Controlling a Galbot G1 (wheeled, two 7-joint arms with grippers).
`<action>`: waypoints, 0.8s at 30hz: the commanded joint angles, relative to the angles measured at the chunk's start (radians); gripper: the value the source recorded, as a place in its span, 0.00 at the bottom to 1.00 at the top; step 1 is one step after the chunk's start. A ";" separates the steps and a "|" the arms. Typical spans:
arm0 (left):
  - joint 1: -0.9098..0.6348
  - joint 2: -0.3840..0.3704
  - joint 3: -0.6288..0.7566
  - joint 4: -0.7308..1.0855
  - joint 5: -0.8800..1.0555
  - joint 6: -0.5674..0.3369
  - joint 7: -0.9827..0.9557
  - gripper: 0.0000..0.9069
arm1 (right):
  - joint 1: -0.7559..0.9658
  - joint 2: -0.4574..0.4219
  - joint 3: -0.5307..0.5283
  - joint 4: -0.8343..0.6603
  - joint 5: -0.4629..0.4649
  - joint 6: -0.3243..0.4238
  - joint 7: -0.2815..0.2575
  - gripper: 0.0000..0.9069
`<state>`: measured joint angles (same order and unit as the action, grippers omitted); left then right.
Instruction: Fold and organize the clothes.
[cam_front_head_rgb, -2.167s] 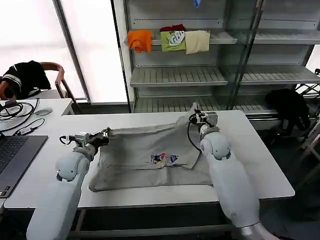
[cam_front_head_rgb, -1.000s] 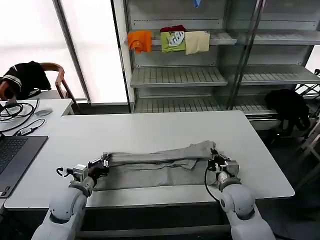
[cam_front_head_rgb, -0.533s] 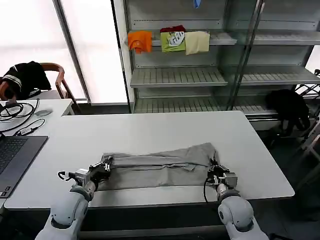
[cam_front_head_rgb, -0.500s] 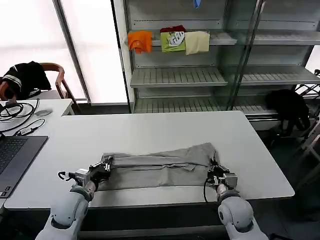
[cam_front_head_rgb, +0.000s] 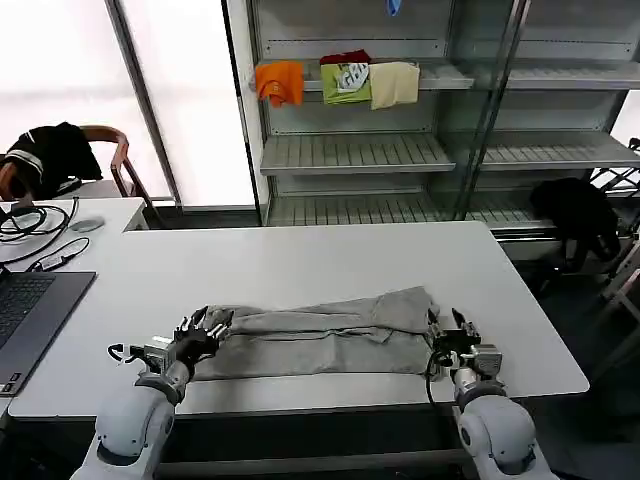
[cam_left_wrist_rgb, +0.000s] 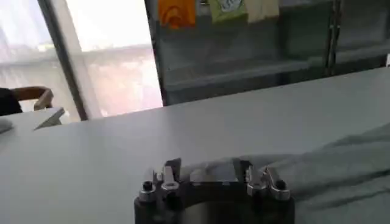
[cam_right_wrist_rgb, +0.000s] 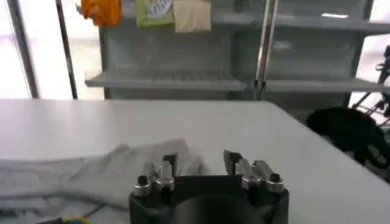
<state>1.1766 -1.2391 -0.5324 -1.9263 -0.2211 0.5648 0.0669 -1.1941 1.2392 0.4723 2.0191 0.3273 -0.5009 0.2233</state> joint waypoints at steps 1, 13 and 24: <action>0.001 -0.064 -0.032 0.000 -0.035 0.011 -0.039 1.00 | 0.007 -0.059 0.057 0.102 0.045 -0.010 0.001 1.00; 0.005 -0.094 -0.050 0.055 -0.039 0.011 -0.037 1.00 | -0.009 -0.063 0.050 0.115 0.052 -0.008 0.003 1.00; 0.011 -0.107 -0.044 0.084 -0.030 0.011 -0.027 0.71 | 0.002 -0.064 0.037 0.109 0.060 -0.008 0.007 1.00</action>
<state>1.1807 -1.3381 -0.5743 -1.8600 -0.2530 0.5741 0.0405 -1.1943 1.1804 0.5101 2.1162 0.3827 -0.5084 0.2292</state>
